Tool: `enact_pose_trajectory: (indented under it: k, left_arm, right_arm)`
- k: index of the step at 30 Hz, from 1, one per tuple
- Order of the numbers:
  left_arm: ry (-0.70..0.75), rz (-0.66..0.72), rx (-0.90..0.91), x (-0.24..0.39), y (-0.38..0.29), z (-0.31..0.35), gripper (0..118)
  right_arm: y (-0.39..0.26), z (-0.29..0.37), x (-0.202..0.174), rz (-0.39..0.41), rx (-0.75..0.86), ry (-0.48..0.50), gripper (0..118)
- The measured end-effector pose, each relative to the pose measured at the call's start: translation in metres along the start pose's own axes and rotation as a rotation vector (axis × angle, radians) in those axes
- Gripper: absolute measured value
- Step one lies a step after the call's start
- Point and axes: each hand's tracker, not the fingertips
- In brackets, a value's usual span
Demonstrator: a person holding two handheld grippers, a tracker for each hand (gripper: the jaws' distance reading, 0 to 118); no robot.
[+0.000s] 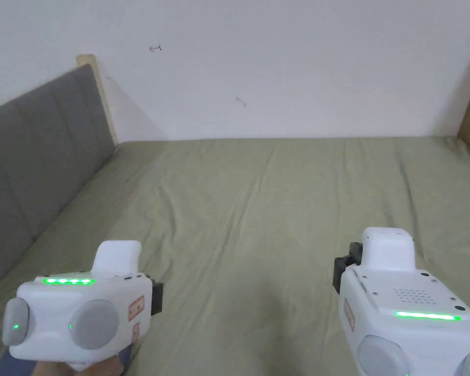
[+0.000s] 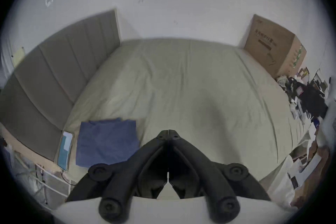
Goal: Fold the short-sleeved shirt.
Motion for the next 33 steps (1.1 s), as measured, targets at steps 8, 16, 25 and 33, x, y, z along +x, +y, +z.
enact_pose_trajectory:
  k: [8,16,25,33]
  left_arm:
    - [0.093,-0.052,0.278,0.054,0.027,0.051,0]
    - [0.118,-0.071,0.533,0.080,0.055,0.099,0]
    - [0.098,-0.046,0.592,0.094,0.059,0.111,45]
    - [0.065,-0.027,0.572,0.102,0.056,0.110,111]
  right_arm:
    - [0.045,0.021,0.011,0.018,0.115,0.000,2]
    - [0.083,0.041,0.015,0.047,0.230,0.018,2]
    - [0.095,0.059,0.025,0.020,0.289,0.017,29]
    - [0.096,0.059,0.028,-0.007,0.305,-0.044,97]
